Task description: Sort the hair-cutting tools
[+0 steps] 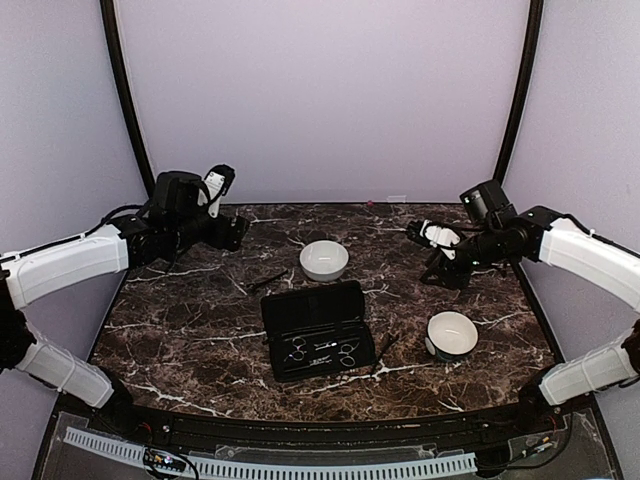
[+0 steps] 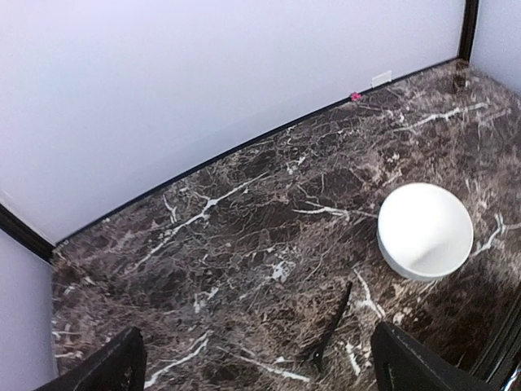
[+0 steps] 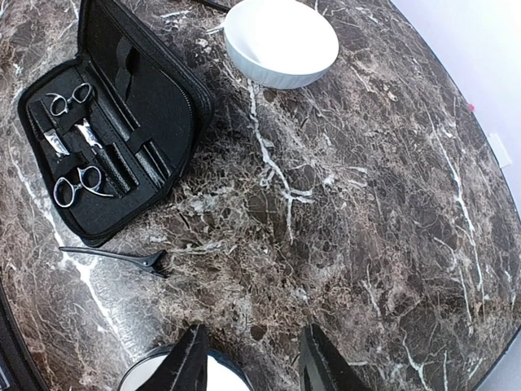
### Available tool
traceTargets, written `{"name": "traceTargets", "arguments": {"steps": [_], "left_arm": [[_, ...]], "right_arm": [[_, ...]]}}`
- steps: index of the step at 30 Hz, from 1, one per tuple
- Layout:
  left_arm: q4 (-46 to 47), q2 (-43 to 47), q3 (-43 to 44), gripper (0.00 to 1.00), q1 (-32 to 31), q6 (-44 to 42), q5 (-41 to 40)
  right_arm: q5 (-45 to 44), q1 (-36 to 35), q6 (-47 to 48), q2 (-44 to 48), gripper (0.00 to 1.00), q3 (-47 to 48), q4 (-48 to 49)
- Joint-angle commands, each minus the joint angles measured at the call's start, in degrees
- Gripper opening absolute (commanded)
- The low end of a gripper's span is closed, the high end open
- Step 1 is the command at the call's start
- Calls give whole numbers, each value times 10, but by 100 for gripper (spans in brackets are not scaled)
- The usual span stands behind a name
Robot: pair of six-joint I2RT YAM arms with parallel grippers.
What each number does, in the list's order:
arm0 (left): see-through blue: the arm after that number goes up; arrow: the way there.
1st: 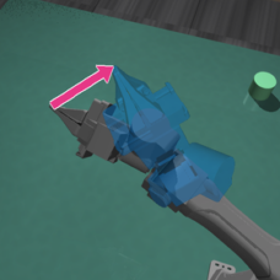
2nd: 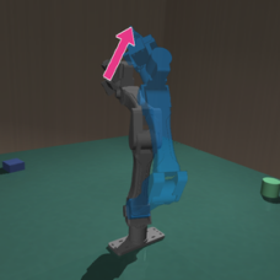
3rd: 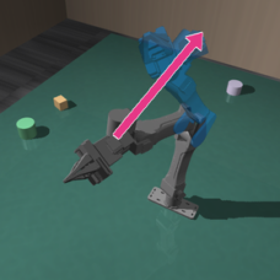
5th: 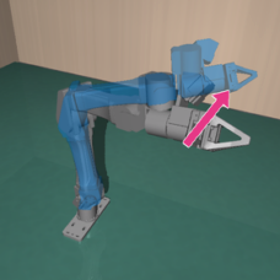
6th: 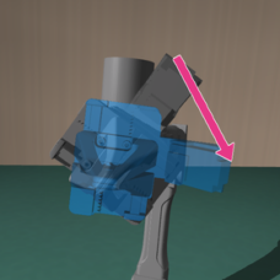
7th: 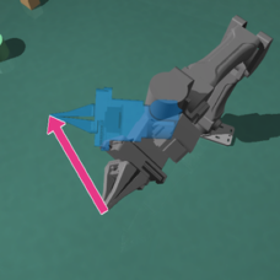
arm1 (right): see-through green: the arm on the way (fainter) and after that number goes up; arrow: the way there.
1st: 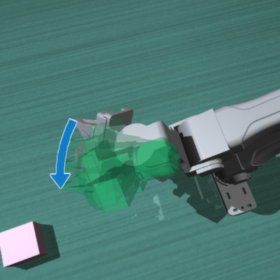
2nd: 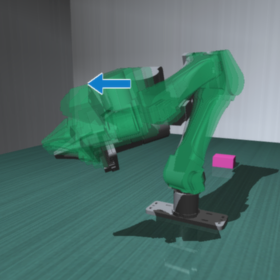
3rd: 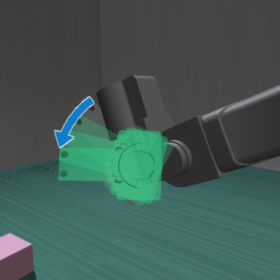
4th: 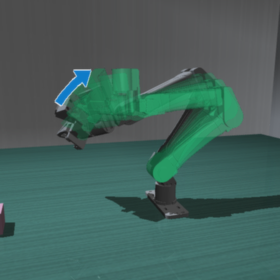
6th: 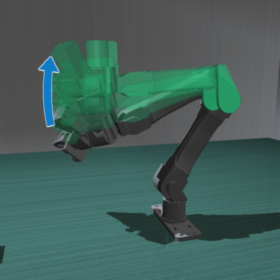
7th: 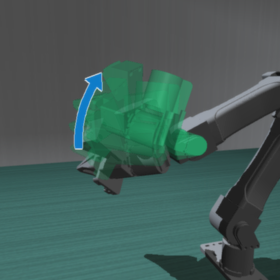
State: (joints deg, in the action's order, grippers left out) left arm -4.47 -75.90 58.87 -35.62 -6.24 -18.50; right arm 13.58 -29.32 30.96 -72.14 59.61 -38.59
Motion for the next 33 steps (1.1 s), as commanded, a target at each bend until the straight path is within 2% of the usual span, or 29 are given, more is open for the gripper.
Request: {"name": "traceTargets", "arguments": {"steps": [1, 4, 7, 9, 11, 14, 16, 19, 23, 25, 27, 30, 33], "left_arm": [[43, -28, 8, 99, 93, 127, 156], [5, -90, 58, 99, 127, 132, 206], [-15, -139, 94, 99, 131, 98, 232], [-16, -152, 106, 99, 132, 105, 247], [-34, -155, 132, 99, 131, 128, 244], [-55, -135, 150, 99, 132, 131, 247], [-30, -107, 124, 99, 131, 113, 278], [16, -73, 62, 99, 131, 112, 305], [52, -41, -14, 99, 131, 144, 191], [30, -39, -31, 99, 132, 185, 88], [-6, -49, -21, 99, 133, 189, 49], [-74, -79, 42, 99, 133, 154, 106], [-79, -82, 56, 97, 132, 129, 158]], "right_arm": [[-4, -1, 0, 0, 39, -9, 33], [-32, -2, -2, -21, 42, 4, 63], [-49, -2, -14, -54, 57, 30, 86], [-1, -2, -3, -81, 59, 56, 64], [53, -22, 11, -111, 53, 102, 22], [33, -118, 41, -145, 44, 102, 11], [-10, -182, 56, -167, 41, 87, 27], [-22, -251, 63, -214, 39, 88, 49], [-37, -320, 53, -288, 36, 130, 38], [-52, -350, 47, -317, 35, 149, 19], [-74, -369, 46, -336, 34, 155, 16], [-87, -374, 37, -355, 34, 162, 17], [-79, -376, 36, -368, 33, 173, 2]]}}
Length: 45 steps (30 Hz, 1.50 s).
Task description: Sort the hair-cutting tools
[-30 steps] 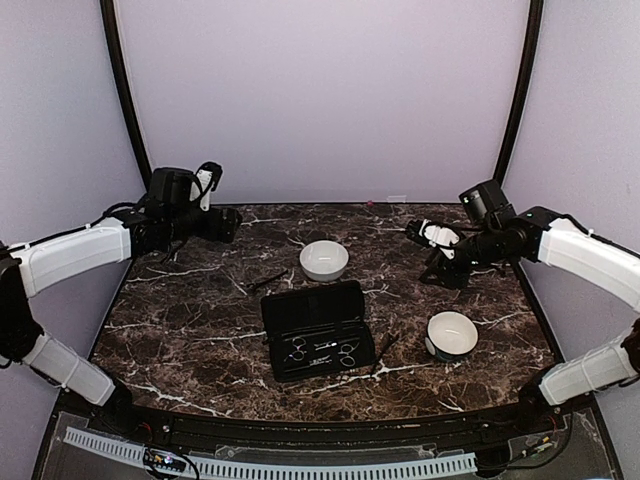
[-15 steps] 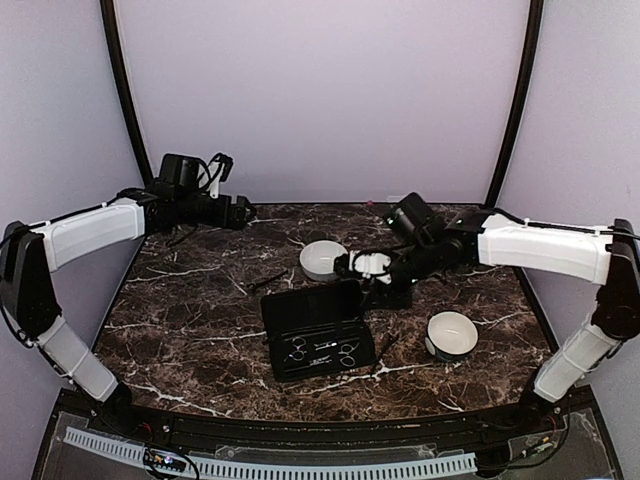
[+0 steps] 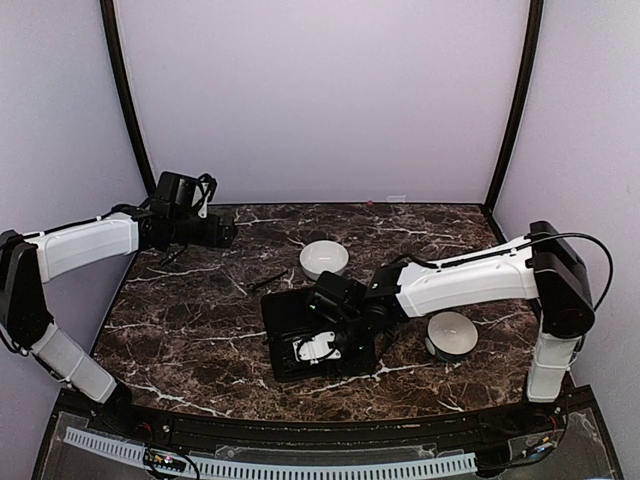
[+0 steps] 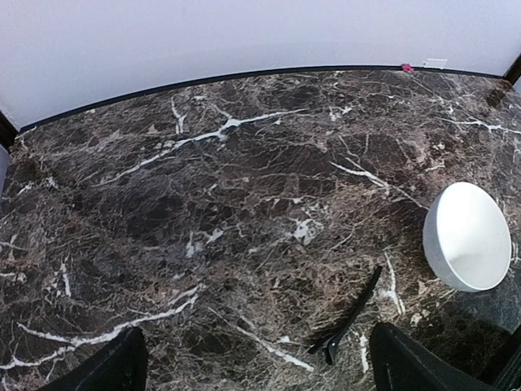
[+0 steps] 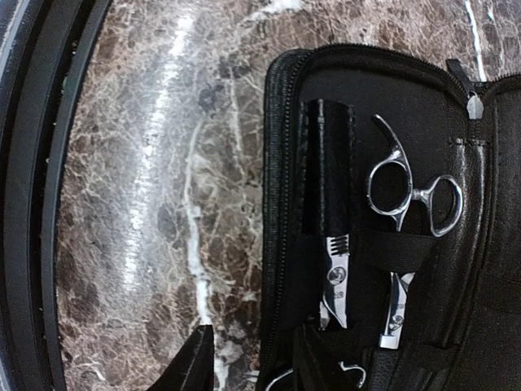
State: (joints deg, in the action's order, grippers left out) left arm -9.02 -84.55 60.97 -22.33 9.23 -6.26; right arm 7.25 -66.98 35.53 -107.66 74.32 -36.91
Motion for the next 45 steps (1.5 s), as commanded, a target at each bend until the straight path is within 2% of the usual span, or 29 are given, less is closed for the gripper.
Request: {"name": "traceTargets", "arguments": {"steps": [1, 7, 13, 16, 17, 19, 26, 31, 36, 40, 45], "left_arm": [[-31, 10, 30, 97, 0, -23, 36], [-17, 27, 17, 91, 0, -39, 59], [-8, 32, 12, 88, -1, -50, 94], [-7, 27, 13, 85, 0, -57, 116], [-4, 25, 13, 84, -1, -58, 125], [-2, 19, 11, 81, 0, -64, 147], [-5, -3, 19, 72, -2, -69, 224], [-5, -8, 16, 70, -20, -76, 234], [-27, -16, 15, 72, -76, -127, 289], [-37, -22, -1, 73, -125, -176, 291], [-60, -66, 13, 70, -170, -185, 300]], "right_arm": [[-17, 0, -12, -13, 33, 27, -13], [-26, -5, -15, -26, 25, 22, -15], [-38, -11, -15, -34, 23, 4, -6], [-51, -11, -20, -37, 12, -2, -1], [-52, -11, -20, -36, 6, -4, 0], [-48, -12, -18, -29, 0, -11, 2], [-15, -18, -4, -2, 0, -11, -18], [34, -55, 33, 18, 0, -17, -75], [71, -78, 41, 28, 0, -17, -109], [58, -83, 38, 37, 0, -20, -102], [21, -78, 40, 66, 19, -29, -113]]}}
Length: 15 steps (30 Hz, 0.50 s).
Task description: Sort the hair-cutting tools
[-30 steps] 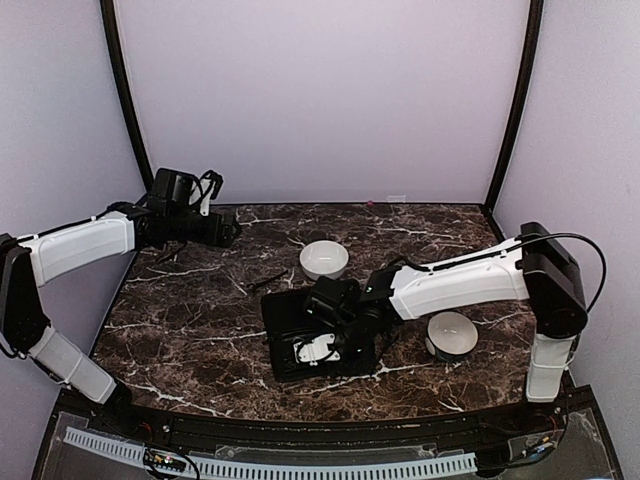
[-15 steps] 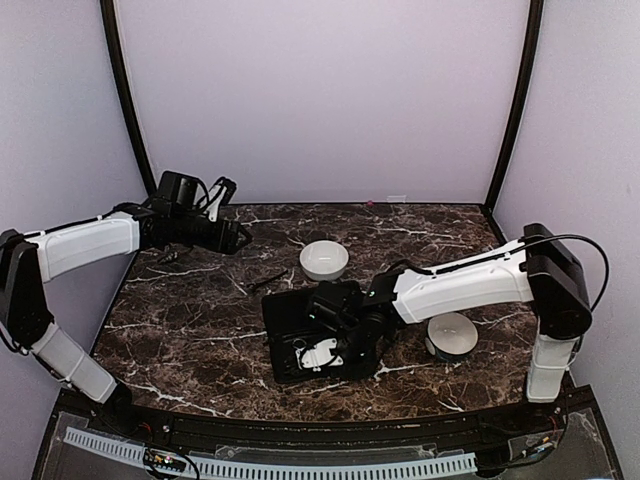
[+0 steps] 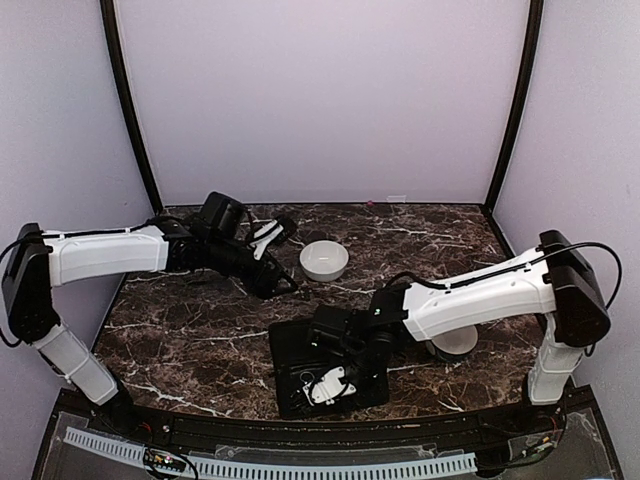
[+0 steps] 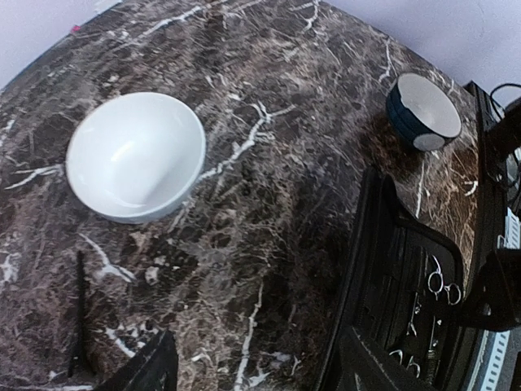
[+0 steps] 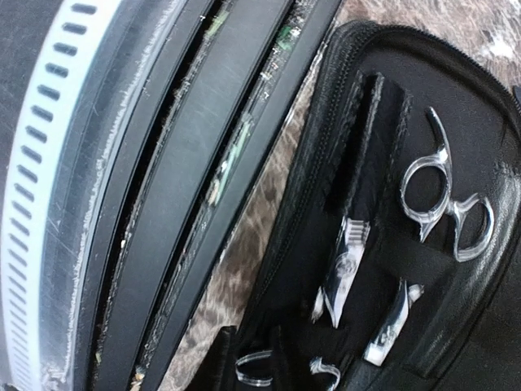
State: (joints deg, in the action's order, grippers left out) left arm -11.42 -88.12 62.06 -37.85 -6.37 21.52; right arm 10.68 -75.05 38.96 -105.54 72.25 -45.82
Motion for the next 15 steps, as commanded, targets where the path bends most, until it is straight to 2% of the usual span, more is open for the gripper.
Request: {"name": "traceTargets", "arguments": {"steps": [1, 4, 10, 12, 15], "left_arm": [[-38, -36, 3, 70, -19, -30, 32], [-35, -45, -2, 72, -36, -33, 50], [-44, -105, 6, 72, -72, -39, 14], [-50, -136, 20, 70, -81, -29, -23], [-83, -182, 57, 59, -83, 5, -132]], "right_arm": [[-16, 6, 6, 59, 23, -10, -23], [-5, 32, 6, 99, 29, -16, -19], [17, 104, -2, 137, 31, -32, -12], [15, 121, -7, 153, 31, -39, -1], [-3, 144, -22, 178, 30, -50, 22]]}}
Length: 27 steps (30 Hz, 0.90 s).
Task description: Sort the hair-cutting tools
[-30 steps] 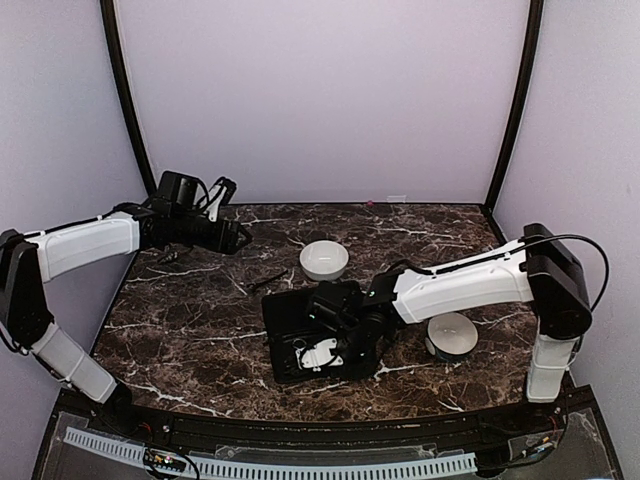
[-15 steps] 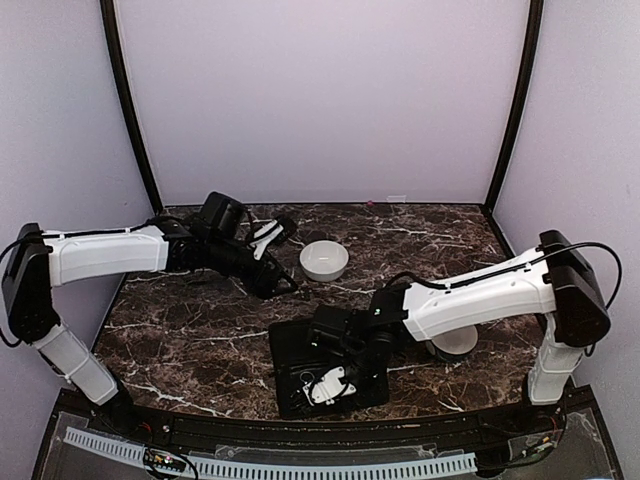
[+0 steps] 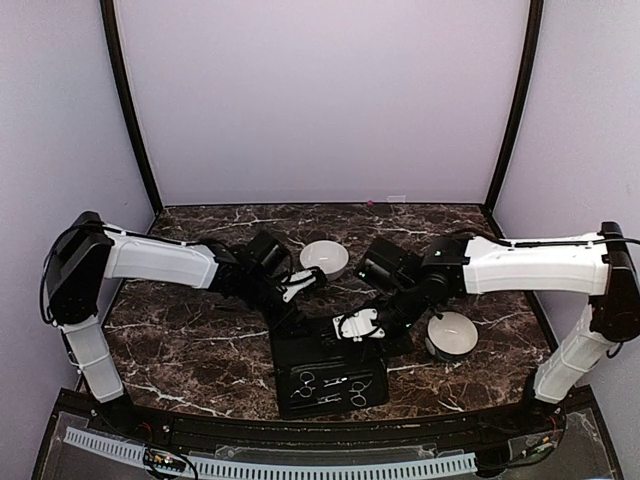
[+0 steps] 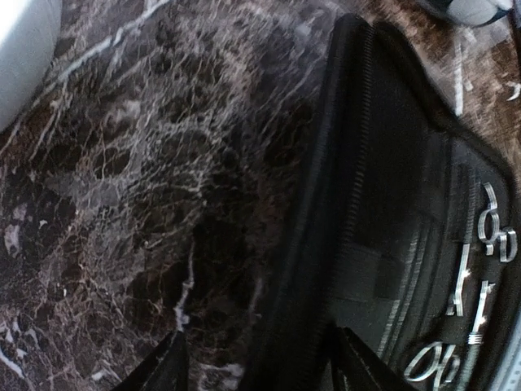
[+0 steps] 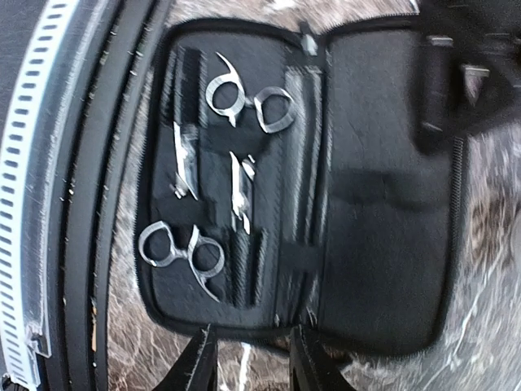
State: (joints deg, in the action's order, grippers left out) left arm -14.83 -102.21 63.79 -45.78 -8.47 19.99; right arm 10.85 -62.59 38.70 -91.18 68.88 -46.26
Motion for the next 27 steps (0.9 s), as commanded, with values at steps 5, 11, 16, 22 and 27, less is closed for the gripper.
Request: {"name": "traceTargets", "arguments": {"steps": [5, 11, 16, 22, 27], "left_arm": [[-59, -76, 53, 54, -6, 37, -123], [-79, -86, 68, 54, -19, 32, -137], [-83, -33, 75, 54, -19, 9, -171], [-47, 60, 41, 61, 29, 14, -262], [-95, 49, 70, 74, 101, 31, -251]], "right_arm": [[-53, 52, -36, 65, 30, -50, 72], [-49, 116, -75, 72, 27, -62, 111], [-32, 141, -79, 61, 28, -47, 104], [-27, 185, -73, 90, 28, -64, 139], [41, 267, -67, 141, 29, -122, 202]]}}
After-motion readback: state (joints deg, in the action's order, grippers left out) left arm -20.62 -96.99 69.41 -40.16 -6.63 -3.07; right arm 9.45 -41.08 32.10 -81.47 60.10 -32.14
